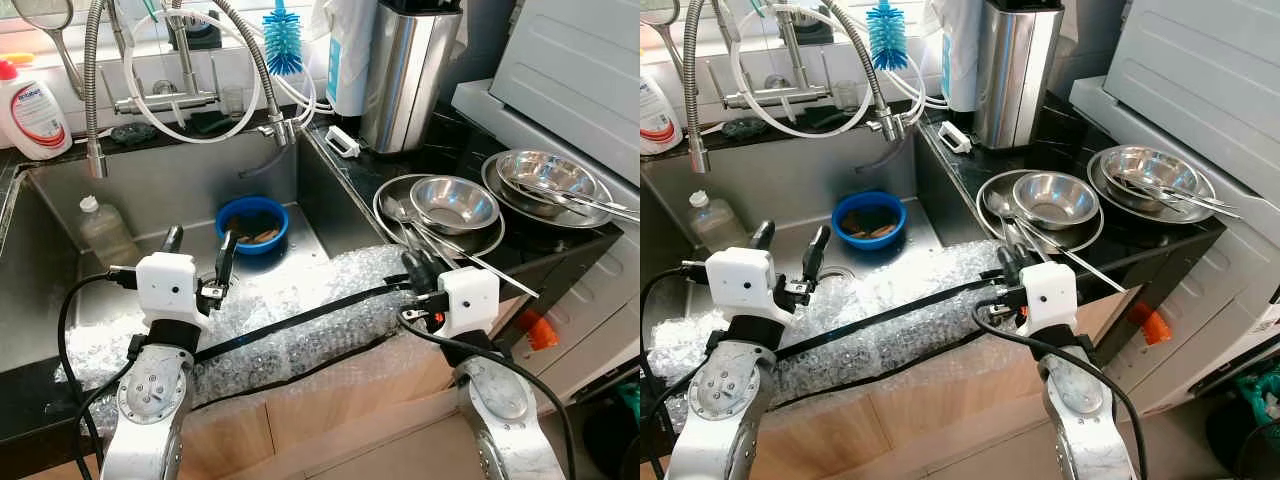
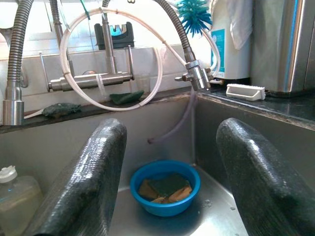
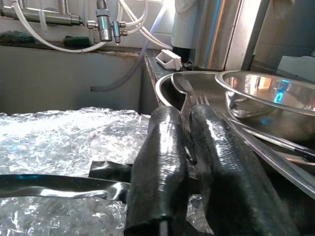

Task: Kitchen organization

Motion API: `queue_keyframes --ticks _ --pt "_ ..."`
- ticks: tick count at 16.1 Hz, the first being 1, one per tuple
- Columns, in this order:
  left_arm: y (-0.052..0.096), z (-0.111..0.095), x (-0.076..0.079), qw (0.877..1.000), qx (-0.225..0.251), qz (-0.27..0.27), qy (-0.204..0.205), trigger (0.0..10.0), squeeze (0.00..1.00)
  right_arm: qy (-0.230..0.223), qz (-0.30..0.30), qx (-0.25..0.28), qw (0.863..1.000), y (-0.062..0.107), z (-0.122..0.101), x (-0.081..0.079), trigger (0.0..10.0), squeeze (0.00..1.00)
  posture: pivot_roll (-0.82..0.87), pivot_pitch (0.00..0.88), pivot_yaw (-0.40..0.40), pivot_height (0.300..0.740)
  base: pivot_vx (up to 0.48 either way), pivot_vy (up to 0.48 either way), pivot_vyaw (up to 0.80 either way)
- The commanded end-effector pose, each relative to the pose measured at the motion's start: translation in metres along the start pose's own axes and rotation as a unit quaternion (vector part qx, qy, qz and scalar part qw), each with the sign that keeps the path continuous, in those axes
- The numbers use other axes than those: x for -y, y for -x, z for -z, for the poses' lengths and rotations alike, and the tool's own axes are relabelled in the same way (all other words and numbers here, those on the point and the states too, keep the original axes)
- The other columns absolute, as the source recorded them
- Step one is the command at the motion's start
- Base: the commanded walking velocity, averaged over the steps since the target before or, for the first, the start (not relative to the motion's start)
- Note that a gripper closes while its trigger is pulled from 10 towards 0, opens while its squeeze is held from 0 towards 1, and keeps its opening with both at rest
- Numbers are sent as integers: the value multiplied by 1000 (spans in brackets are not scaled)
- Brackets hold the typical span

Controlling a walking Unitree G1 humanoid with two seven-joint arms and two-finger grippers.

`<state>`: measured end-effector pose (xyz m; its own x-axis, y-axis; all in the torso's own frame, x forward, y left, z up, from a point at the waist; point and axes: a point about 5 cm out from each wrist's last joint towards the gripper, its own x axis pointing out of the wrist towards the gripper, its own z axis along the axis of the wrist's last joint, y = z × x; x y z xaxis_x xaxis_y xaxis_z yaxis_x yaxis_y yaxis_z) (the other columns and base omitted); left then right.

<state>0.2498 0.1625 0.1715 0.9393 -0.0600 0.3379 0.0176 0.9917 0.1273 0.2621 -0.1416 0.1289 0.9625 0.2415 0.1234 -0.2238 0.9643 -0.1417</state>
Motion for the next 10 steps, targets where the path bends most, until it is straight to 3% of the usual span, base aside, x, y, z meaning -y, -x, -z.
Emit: queue_keyframes --ticks 1,6,8,9,10 --pt "0 3 1 1000 -5 6 -3 10000 0 -1 5 -1 1000 -2 0 3 0 0 19 27 -42 740 0 0 0" --pt "0 2 2 1000 -4 7 -6 10000 0 -2 4 2 1000 -3 0 2 0 0 23 27 -42 740 0 0 0" --pt "0 2 2 1000 -3 8 -6 10000 0 0 6 7 1000 -4 -2 2 2627 0 21 26 -41 740 0 0 0" --pt "-1 2 2 1000 -3 8 -6 10000 0 1 10 13 1000 -5 -5 3 10000 0 21 26 -41 740 0 0 0" --pt "-1 2 3 1000 -2 9 -5 10000 0 12 12 26 1000 -6 -10 4 10000 0 20 23 -40 740 0 0 0"
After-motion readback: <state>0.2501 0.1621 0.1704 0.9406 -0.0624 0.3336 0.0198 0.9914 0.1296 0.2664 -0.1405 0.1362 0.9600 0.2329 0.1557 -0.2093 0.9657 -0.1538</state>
